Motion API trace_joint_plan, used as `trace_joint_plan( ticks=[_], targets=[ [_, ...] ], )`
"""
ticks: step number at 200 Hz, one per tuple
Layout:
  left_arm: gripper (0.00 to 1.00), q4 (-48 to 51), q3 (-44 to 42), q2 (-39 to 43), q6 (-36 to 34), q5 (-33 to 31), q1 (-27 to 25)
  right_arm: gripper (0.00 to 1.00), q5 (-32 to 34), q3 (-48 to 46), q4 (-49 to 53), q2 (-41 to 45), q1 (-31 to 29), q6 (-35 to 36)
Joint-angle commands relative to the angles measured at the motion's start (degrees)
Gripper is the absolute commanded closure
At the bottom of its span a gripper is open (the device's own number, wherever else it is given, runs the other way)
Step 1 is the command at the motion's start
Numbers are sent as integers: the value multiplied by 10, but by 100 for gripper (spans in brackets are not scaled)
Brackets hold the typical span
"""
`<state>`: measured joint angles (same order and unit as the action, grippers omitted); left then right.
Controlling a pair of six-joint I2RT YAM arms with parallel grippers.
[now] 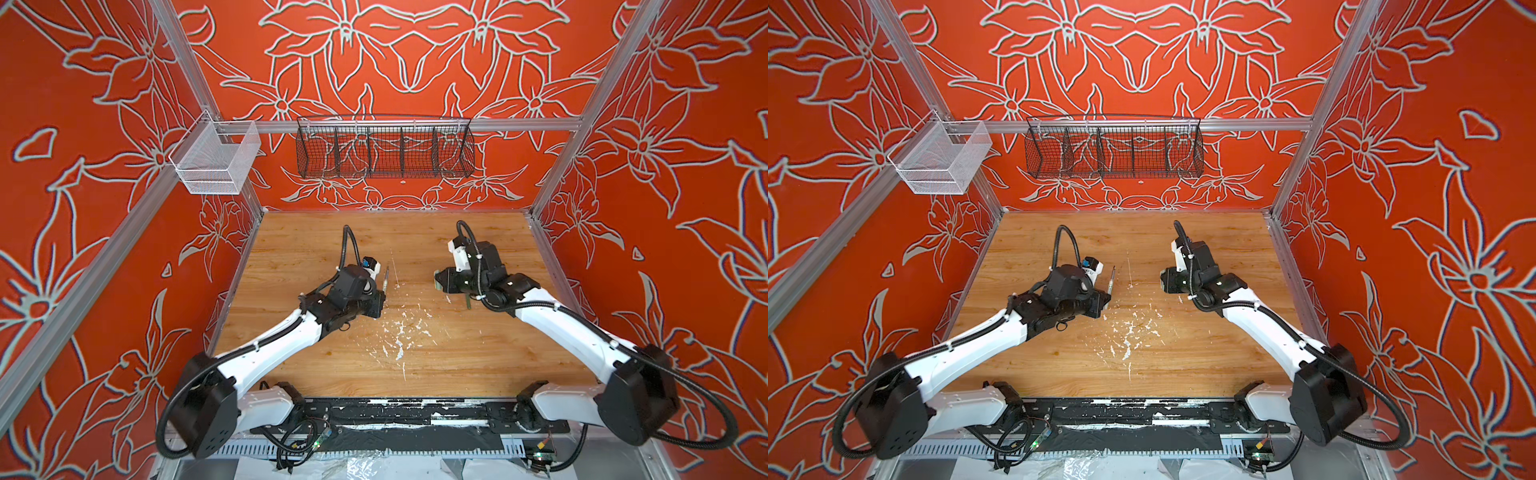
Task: Insert the pens into the pen caps
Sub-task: 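Grasp the thin pen with the left gripper and lift it upright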
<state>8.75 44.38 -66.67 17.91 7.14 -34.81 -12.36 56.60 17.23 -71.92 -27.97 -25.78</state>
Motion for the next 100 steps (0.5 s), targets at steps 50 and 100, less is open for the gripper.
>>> trace_joint_plan(
  ticks=[50,100],
  targets=[
    [100,-151,-12,40,-56,55,-81,97,1,41,-40,94,-1,32],
    [100,-153,17,27,-72,47,-130,97,-42,19,-130,143,-1,15]
  ],
)
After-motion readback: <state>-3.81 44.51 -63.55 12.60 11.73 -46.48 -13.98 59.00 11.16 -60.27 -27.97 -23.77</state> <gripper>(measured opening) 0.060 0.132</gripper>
